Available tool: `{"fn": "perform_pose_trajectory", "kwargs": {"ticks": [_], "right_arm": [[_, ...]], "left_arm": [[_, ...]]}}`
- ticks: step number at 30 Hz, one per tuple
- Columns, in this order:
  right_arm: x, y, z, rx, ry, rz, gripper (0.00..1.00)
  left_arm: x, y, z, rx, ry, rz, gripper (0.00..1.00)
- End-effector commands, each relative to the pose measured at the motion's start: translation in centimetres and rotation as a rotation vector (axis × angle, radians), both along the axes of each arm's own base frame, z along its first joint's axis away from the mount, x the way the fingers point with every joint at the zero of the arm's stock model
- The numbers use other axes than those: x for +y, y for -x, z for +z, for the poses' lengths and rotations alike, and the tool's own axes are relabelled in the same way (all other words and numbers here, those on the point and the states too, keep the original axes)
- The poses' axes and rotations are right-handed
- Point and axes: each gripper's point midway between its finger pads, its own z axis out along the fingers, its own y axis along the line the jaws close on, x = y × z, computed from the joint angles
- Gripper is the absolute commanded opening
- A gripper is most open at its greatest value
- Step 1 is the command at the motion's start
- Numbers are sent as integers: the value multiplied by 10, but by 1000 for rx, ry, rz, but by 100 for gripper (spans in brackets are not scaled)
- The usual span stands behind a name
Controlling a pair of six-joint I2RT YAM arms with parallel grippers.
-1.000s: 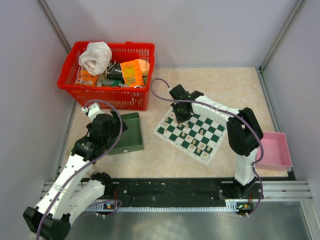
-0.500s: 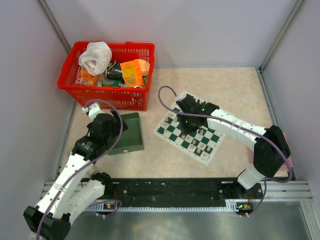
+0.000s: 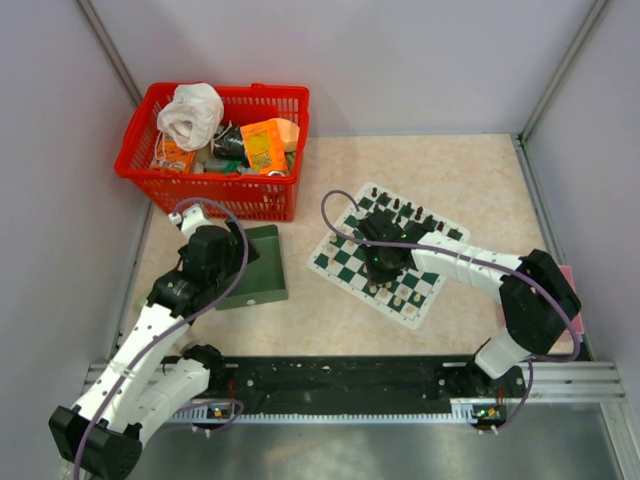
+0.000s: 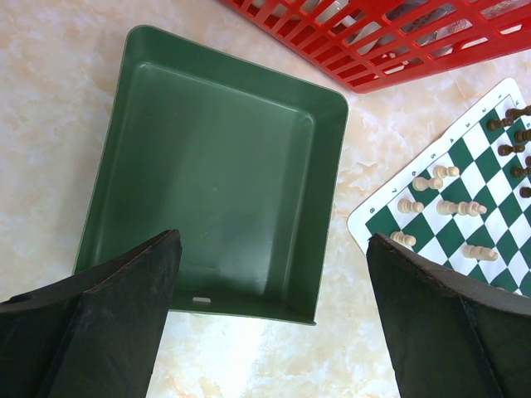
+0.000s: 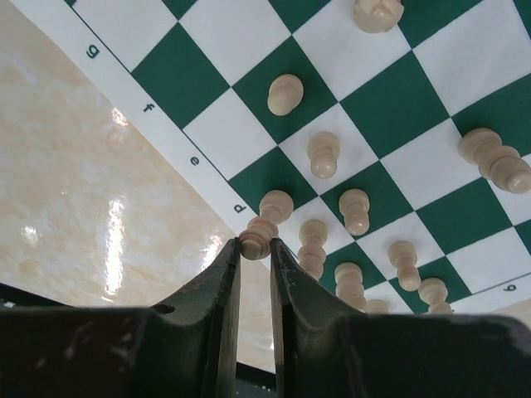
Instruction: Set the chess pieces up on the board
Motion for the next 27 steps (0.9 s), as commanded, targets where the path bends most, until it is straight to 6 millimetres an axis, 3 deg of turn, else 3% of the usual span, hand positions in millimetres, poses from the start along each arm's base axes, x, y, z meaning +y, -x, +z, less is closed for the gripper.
{"fn": "perform_pose_trajectory", "kwargs": {"ticks": [1,15,27], "right_arm": [[14,-12,7,-74,-64,-25,17],[11,-7,-3,-62,-63,-26,23],[9,-11,15,-93,-64,-31,31]], "left_arm": [[-2,-6,10,-51,32,10,99],[-5,-7,7,-46,40,1,99],[-10,-10,7,-43,46,-23,99]]}}
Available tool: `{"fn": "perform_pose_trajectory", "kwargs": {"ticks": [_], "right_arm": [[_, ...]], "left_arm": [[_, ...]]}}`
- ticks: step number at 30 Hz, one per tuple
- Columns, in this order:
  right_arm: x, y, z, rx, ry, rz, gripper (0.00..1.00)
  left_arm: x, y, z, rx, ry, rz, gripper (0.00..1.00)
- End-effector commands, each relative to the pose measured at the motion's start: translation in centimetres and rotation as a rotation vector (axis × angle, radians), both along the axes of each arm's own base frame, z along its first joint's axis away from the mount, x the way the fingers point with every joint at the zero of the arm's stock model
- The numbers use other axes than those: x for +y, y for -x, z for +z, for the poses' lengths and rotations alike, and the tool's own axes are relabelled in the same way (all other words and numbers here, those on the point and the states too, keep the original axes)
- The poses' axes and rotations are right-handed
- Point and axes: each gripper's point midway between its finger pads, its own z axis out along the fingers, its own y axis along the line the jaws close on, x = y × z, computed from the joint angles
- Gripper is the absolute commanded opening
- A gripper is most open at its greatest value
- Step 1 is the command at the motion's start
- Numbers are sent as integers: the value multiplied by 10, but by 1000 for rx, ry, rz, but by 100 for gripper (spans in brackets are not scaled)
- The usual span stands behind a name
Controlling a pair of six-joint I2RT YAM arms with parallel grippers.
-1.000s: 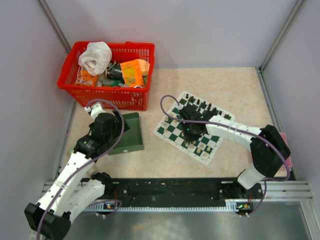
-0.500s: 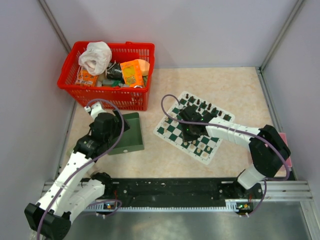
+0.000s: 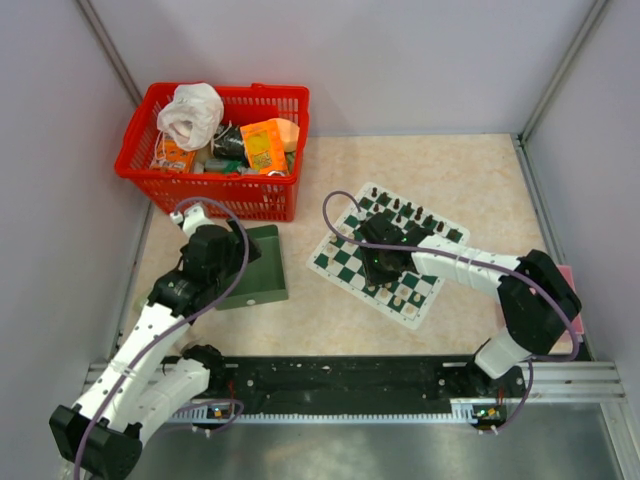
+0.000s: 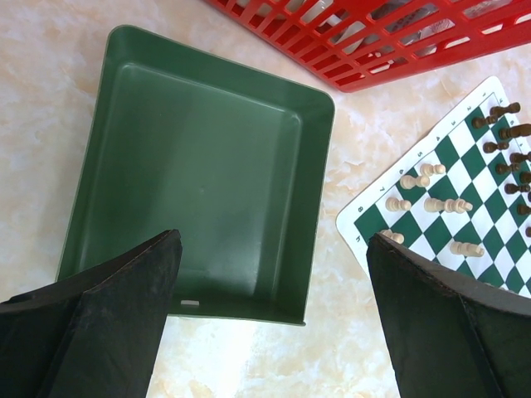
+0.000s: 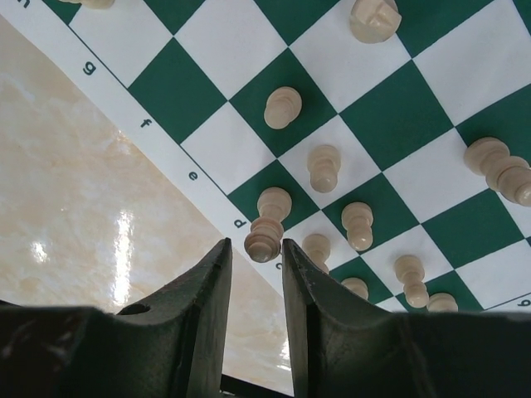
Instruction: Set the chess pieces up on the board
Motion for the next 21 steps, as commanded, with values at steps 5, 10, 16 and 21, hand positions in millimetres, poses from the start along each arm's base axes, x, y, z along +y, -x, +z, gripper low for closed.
{"fn": "perform_pose_trajectory", "kwargs": {"ticks": [5,10,16,21], "right_arm": [[6,-11,38,-97,-47,-7,39],[0,-21,67,-170,-54,-49,49],[-7,-36,119,-289,-130,-155,51],[-30,-45,147,-376,-177,-270,52]], "left_arm": [[-14,-8,5,-36,19,-73,99],[-38,-15,7,-50,41,-212,99],[-64,-33,11,-39,-12,-350,93],[-100,-50,16,-32,-89,-488,92]]}}
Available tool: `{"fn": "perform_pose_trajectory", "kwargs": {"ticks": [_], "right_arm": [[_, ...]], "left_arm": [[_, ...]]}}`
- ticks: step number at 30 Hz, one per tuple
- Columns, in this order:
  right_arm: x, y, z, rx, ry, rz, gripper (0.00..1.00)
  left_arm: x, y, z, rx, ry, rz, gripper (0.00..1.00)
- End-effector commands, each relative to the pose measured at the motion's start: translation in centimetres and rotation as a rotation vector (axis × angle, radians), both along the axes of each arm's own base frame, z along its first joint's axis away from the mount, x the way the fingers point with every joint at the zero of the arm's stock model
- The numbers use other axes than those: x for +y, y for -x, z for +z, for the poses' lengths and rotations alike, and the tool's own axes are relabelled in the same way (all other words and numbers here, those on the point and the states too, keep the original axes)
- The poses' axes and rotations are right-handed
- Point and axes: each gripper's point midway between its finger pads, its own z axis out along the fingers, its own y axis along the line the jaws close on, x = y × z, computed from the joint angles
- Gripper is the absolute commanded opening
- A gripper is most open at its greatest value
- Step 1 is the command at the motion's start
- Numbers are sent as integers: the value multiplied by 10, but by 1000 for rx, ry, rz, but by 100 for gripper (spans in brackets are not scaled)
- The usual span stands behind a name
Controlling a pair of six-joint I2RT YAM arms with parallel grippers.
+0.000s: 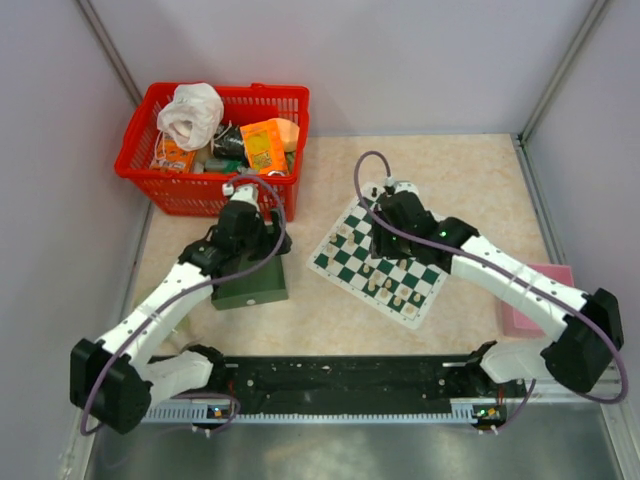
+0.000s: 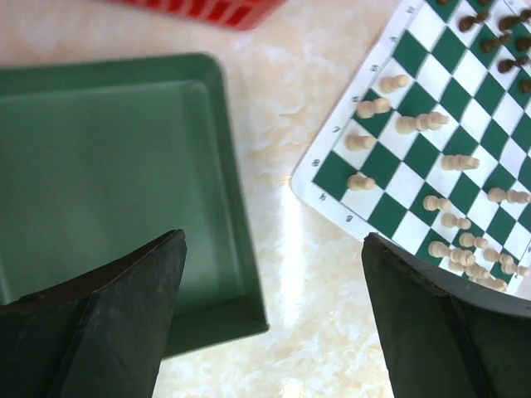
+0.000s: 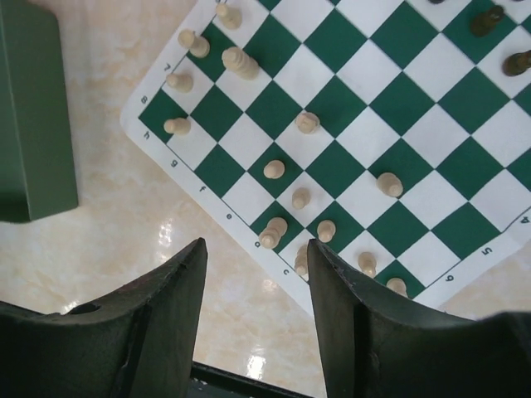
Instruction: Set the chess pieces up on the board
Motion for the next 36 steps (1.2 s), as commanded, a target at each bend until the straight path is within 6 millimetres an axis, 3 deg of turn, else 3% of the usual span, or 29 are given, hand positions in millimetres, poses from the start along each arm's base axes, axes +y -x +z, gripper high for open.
{"fn": "perform_pose_trajectory", "kwargs": {"ticks": [1,6,15,25,31,36], "right_arm": [[-22,-15,47,-123,-85,-137,52],[-44,-14,58,-166,-119,-189,52],[-61,-10,65,-191,-153,-236,52],[-83,-8,82,-262,-150,-326,52],[-89,-7,86,-281,-148,-343,52],[-88,-7,85,-277,-145,-337,52]], "left_arm": [[-42,-29,41,-140,-45,-162,92],[-93,-41,36,-128,-160,-321,92],[-162,-63,-9,3,-228,-491,83],[-182,-86,-55,149,-292,-462,77],[-186,-88,-71,182,-287,-457,71],[-189,-89,-72,187,-283,-457,65]]}}
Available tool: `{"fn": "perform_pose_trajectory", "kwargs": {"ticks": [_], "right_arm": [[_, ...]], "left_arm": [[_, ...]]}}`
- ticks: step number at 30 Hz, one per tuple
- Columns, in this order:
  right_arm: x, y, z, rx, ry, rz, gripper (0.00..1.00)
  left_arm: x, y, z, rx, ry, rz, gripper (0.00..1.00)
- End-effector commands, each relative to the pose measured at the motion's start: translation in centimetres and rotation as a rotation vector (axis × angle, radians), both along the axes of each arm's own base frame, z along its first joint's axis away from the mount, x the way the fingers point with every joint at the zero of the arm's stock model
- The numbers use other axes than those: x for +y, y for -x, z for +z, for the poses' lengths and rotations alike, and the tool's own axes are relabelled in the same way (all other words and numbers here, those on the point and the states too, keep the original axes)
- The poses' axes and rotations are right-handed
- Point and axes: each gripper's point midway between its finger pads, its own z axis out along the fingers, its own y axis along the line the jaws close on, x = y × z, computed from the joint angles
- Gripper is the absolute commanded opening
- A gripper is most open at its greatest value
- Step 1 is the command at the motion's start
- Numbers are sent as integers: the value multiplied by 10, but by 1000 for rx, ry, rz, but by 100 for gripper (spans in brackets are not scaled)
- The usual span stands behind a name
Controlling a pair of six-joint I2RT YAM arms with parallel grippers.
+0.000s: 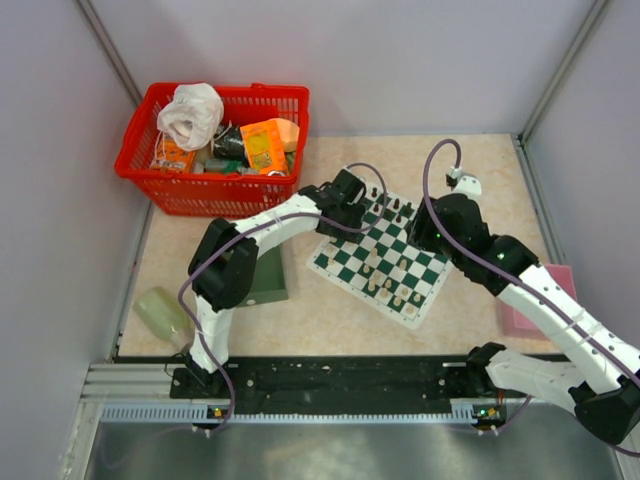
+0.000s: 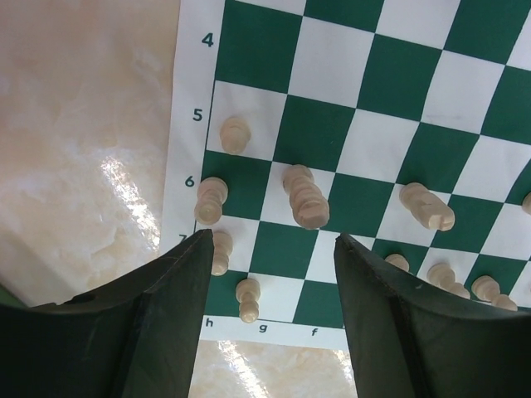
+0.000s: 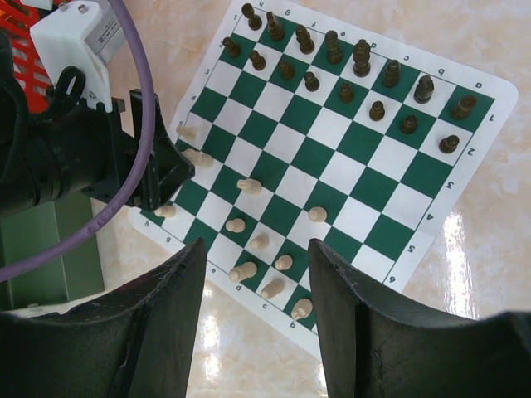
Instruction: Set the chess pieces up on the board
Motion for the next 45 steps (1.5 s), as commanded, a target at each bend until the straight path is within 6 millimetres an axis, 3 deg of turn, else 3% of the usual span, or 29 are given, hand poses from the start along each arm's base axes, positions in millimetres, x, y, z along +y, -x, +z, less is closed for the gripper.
{"fn": "perform_pose_trajectory", "kwargs": {"ticks": [1,12,17,31,45], "right_arm": [[-6,-2,8,-24,-9,-29,52],[-1,-4,0,-5,0,-11,52],[-1,-5,-1,-1,3,-9,52],[-2,-3,-1,-2,0,-10,52],[-1,-4,-3,2,3,-8,52]], "left_arm": [[-12,-10,16,-31,43,5,65],[-21,-15,23,-53,68,-3,65],[-28,-14,24,-51,80,-18,55],[-28,-14,11,-35,54,-22,50],[-33,-14,7,-18,71,-26,33]]}}
